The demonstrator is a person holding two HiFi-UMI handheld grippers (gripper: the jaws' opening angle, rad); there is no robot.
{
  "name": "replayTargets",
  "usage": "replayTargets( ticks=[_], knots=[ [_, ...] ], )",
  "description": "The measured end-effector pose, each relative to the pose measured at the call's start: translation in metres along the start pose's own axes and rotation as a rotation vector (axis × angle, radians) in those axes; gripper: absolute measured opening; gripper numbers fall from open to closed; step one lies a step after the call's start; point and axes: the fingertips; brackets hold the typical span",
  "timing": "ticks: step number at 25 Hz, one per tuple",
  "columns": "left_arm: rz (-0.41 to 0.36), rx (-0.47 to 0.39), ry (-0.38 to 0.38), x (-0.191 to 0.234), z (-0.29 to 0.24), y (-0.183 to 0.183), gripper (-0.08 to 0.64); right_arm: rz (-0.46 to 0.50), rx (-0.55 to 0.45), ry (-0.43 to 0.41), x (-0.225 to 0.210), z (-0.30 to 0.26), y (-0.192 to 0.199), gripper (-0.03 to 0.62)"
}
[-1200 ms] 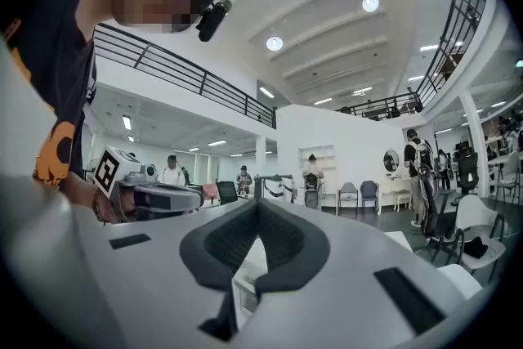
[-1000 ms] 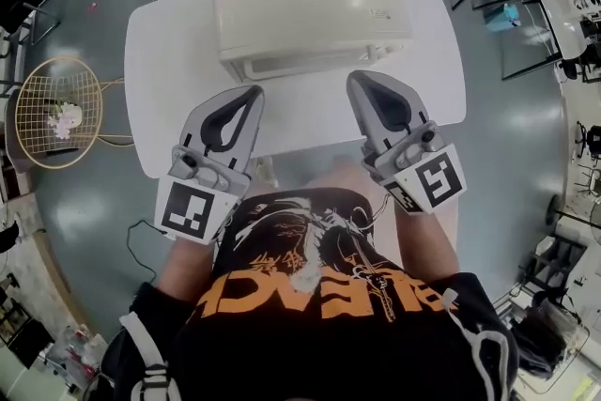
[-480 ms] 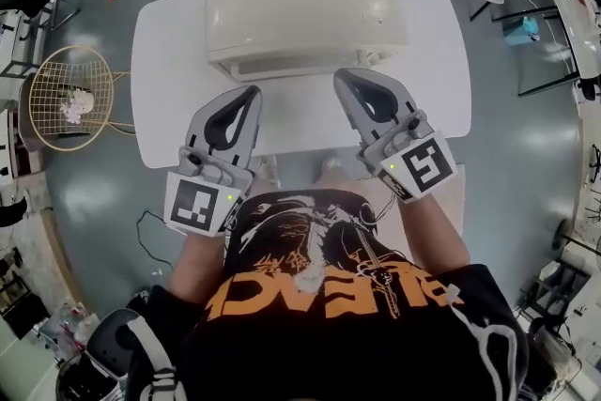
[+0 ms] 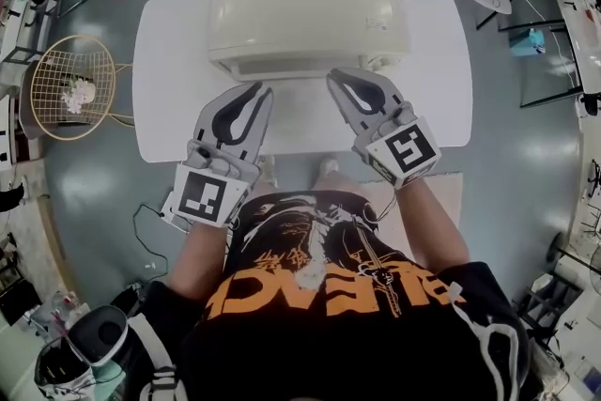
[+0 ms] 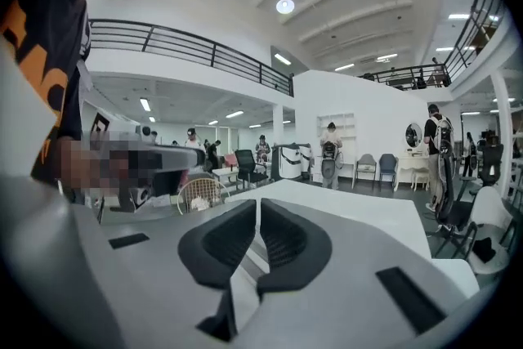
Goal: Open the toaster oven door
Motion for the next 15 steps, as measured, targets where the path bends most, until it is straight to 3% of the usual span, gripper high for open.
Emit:
replayTargets(
  ticks=[8,15],
  knots=[
    [0.035,-0.031,-0.016,0.007,0.004,-0.007,0.061,0.106,0.241,0.001,-0.016,-0.043,0.043,0.014],
    [0.030,-0.034,-0.030,0.015,0.012,-0.007,0.058,0.107,0.307,-0.028,-0.016,-0.057,0.066,0.014]
  ],
)
Point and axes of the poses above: the fingertips, and each gripper's own axes: z backward along the fingers, x to its left, y out of its underside, and after that the axes turned 1 degree about -z, right-handed
